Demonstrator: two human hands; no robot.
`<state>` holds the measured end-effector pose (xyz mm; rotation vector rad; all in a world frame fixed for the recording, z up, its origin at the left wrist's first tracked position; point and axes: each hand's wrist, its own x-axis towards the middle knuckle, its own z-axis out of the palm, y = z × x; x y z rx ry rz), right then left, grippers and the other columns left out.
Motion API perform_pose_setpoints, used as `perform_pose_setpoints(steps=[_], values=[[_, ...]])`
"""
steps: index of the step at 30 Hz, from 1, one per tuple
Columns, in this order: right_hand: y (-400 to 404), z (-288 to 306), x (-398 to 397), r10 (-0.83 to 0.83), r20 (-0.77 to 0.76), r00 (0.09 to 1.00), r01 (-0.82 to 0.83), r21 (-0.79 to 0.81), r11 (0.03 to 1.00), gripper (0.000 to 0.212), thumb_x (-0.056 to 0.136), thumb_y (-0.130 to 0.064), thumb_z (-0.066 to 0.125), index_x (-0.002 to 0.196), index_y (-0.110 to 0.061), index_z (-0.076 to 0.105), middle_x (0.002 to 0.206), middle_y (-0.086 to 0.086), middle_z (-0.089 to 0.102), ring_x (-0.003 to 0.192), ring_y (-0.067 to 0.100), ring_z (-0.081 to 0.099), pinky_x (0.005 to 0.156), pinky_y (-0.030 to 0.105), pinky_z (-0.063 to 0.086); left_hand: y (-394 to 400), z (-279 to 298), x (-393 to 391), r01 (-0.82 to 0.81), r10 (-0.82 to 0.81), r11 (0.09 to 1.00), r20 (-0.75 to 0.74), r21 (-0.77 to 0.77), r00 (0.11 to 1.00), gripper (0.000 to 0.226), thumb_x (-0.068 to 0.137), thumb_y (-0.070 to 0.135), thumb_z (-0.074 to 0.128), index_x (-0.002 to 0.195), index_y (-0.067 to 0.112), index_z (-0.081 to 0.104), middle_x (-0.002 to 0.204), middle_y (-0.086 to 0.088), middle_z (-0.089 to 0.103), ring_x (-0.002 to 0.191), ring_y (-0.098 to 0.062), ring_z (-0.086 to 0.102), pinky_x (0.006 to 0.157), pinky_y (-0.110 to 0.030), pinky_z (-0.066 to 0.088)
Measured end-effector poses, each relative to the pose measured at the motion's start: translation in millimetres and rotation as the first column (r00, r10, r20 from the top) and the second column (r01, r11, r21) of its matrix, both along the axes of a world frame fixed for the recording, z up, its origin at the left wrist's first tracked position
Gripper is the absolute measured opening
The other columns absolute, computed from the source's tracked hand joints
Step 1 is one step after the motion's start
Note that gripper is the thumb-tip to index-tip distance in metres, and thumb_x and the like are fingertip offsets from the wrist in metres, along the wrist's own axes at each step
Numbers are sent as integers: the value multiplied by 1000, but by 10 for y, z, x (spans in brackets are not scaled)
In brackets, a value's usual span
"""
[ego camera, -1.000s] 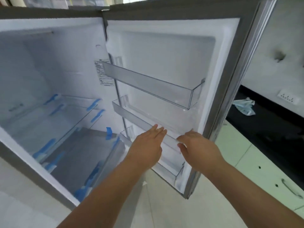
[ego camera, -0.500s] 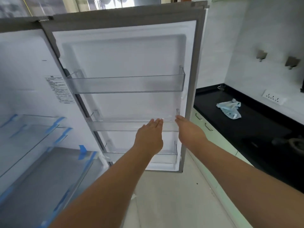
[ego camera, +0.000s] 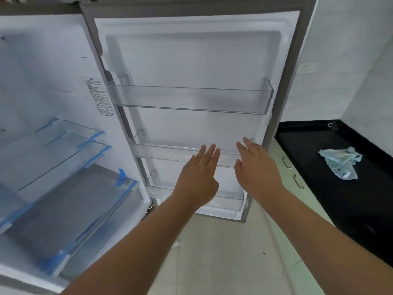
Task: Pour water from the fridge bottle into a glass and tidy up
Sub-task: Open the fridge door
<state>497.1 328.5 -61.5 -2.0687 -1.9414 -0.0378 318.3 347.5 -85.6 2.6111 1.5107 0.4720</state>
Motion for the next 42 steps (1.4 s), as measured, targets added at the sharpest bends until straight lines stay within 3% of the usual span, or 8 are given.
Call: perform_pose_setpoints(steps=[6, 13, 16, 19, 21, 24, 31, 42], values=[[11, -394, -864, 342, -329, 880, -344, 54, 937, 44, 106, -30, 49, 150, -26, 50, 159, -9, 45, 147, 15, 40, 122, 39, 34, -243, -502, -939, -236, 270, 958, 226, -166, 936, 76, 104, 30, 54, 166, 34, 9, 164, 25, -4, 152, 5, 2, 115, -21, 10], [249, -1087, -1900, 388, -511, 767, -584, -305, 753, 46, 107, -38, 47, 153, -33, 45, 155, -14, 47, 142, 6, 44, 117, 30, 35, -547, -1405, -2202, -492, 774, 626, 401, -606, 490, 62, 101, 25, 62, 157, 34, 38, 159, 9, 44, 146, -16, 45, 118, -28, 34], [420, -1324, -2346, 256, -629, 734, -607, -439, 662, 44, 106, -39, 50, 149, -33, 51, 147, -11, 56, 136, 8, 52, 111, 31, 42, -660, -1710, -2597, -444, 891, 454, 392, -772, 229, 57, 102, 29, 58, 157, 31, 42, 156, 7, 48, 144, -18, 47, 114, -27, 33], [664, -1537, -2785, 84, -697, 712, -593, -534, 603, 33, 107, -36, 50, 138, -32, 59, 138, -12, 59, 131, 13, 57, 111, 30, 41, -682, -1912, -2909, -237, 878, 379, 428, -895, -214, 52, 95, 45, 60, 143, 28, 57, 147, 1, 59, 132, -21, 58, 120, -42, 38], [803, -1689, -3041, -225, -788, 573, -586, -586, 560, 31, 108, -31, 49, 135, -24, 61, 138, -2, 63, 129, 19, 60, 113, 37, 44, -651, -2052, -3085, -98, 741, 427, 410, -899, -532, 37, 104, 30, 59, 139, 18, 59, 142, -2, 62, 130, -23, 59, 117, -45, 43], [987, -1962, -3300, -588, -765, 262, -622, -600, 503, 41, 109, -33, 46, 141, -8, 56, 140, 11, 62, 130, 29, 59, 110, 42, 44, -607, -2238, -3302, 44, 549, 497, 275, -867, -789, 38, 111, 19, 46, 146, 5, 52, 146, -9, 58, 139, -30, 53, 118, -46, 41], [1330, -2566, -3562, -849, -529, 7, -629, -662, 407, 64, 108, -47, 40, 152, 0, 42, 152, 22, 51, 134, 38, 52, 112, 48, 38, -643, -2726, -3459, 123, 249, 557, 24, -821, -968, 43, 110, 28, 45, 145, 3, 50, 148, -15, 57, 136, -36, 55, 119, -49, 40], [1785, -3470, -3892, -926, -332, -179, -588, -719, 371, 79, 105, -60, 32, 159, -2, 30, 164, 21, 35, 152, 36, 33, 126, 47, 26, 27, -3392, -3298, 90, -96, 667, -204, -740, -974, 65, 111, 46, 33, 160, 4, 32, 166, -16, 36, 154, -35, 33, 128, -49, 24]])
